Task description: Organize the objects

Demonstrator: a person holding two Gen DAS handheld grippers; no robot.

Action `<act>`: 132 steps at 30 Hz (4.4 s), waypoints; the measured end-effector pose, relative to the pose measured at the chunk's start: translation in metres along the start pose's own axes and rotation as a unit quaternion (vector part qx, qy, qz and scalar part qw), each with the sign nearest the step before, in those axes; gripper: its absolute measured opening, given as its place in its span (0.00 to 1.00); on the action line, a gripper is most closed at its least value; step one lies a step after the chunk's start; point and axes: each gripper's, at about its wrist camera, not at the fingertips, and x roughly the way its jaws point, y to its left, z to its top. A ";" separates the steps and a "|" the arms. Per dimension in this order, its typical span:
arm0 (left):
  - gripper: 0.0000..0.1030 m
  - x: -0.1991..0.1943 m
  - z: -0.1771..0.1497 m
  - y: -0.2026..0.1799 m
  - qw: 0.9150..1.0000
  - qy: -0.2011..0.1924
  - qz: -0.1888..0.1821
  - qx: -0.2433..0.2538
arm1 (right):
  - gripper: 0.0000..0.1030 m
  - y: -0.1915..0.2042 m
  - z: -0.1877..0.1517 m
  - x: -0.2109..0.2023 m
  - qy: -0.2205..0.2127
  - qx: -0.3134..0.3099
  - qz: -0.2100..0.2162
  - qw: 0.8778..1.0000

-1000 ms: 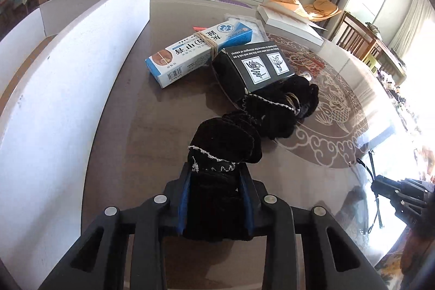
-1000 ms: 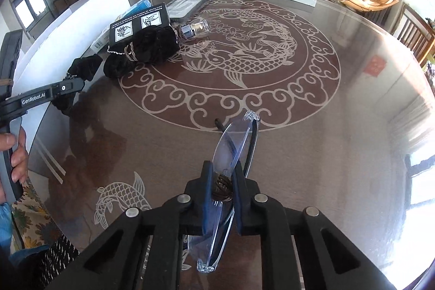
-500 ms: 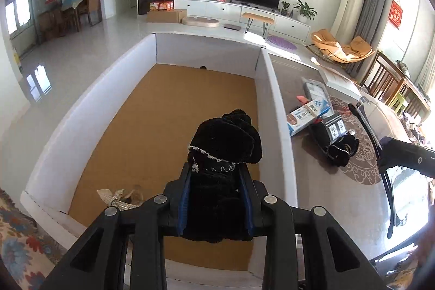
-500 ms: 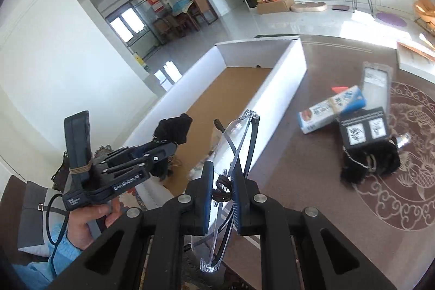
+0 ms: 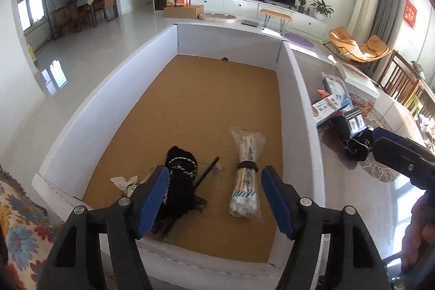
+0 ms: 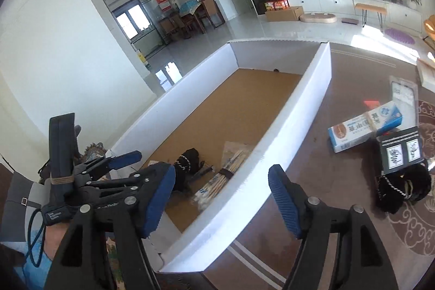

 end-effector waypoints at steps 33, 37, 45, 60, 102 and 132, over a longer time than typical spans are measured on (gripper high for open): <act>1.00 0.168 -0.026 -0.280 0.983 0.045 -0.074 0.160 | 1.00 -0.275 -0.103 -0.059 0.043 0.127 -0.340 0.931; 1.00 0.168 -0.026 -0.280 0.983 0.045 -0.074 0.160 | 1.00 -0.275 -0.103 -0.059 0.043 0.127 -0.341 0.931; 1.00 0.168 -0.026 -0.280 0.983 0.045 -0.074 0.160 | 1.00 -0.275 -0.103 -0.059 0.043 0.127 -0.341 0.931; 1.00 0.171 -0.025 -0.284 0.983 0.045 -0.075 0.162 | 1.00 -0.275 -0.102 -0.057 0.041 0.135 -0.346 0.928; 1.00 0.171 -0.025 -0.283 0.983 0.045 -0.075 0.161 | 1.00 -0.275 -0.102 -0.056 0.041 0.135 -0.346 0.928; 1.00 0.171 -0.025 -0.284 0.983 0.045 -0.075 0.161 | 1.00 -0.275 -0.102 -0.056 0.041 0.135 -0.346 0.928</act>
